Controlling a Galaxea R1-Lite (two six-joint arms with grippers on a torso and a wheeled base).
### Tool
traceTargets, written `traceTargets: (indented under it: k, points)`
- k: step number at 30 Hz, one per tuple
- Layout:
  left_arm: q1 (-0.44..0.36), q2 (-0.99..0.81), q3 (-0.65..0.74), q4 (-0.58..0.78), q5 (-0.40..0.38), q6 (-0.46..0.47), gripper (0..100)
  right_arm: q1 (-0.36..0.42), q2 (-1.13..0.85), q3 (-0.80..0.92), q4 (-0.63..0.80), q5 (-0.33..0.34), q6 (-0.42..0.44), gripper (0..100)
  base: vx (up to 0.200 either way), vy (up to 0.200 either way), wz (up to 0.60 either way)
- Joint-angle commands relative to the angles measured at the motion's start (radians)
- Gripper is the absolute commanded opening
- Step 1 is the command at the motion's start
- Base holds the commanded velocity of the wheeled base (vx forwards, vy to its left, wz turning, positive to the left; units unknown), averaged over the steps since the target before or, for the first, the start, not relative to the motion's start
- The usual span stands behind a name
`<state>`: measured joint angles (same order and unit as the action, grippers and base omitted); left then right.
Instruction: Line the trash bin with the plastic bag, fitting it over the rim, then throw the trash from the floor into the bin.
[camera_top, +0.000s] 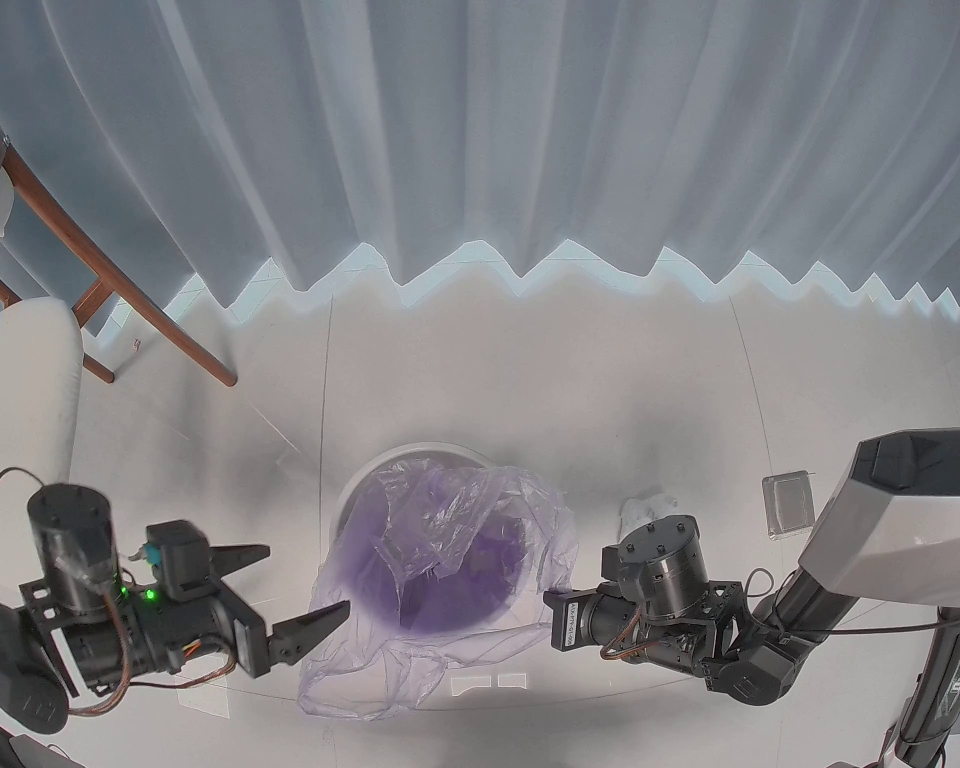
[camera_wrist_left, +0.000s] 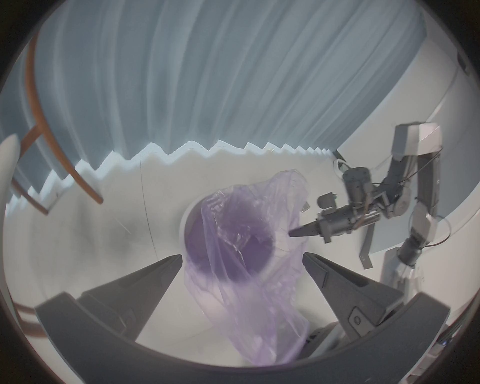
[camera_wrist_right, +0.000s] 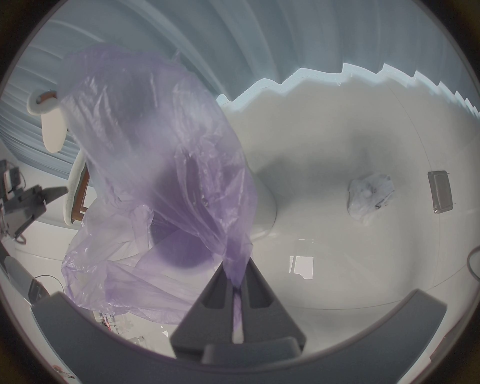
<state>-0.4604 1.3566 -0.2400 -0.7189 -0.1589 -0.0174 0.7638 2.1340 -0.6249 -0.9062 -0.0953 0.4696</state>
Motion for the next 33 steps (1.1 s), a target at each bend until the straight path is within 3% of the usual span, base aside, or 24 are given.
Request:
traceTargets:
  k: [1, 6, 12, 20, 33]
  points:
    - [-0.018, 0.233, -0.188, 0.049, 0.059, 0.093, 100, 0.000, 0.003, 0.016, -0.028, -0.007, 0.004, 0, 0.000, 0.000, 0.00]
    - [-0.073, 0.308, -0.271, 0.049, 0.065, 0.145, 100, 0.000, 0.006, 0.016, -0.030, -0.011, 0.012, 0, 0.000, 0.000, 0.00]
    - [-0.147, 0.368, -0.271, 0.056, 0.081, 0.188, 100, 0.000, 0.004, 0.014, -0.043, -0.011, 0.014, 0, 0.000, 0.000, 0.00]
    - [-0.196, 0.460, -0.334, 0.075, 0.256, 0.202, 100, 0.000, 0.010, 0.011, -0.051, -0.011, 0.014, 0, 0.000, 0.000, 0.00]
    - [-0.300, 0.562, -0.417, 0.075, 0.464, 0.157, 100, 0.000, 0.007, 0.011, -0.051, -0.012, 0.014, 0, 0.000, 0.000, 0.00]
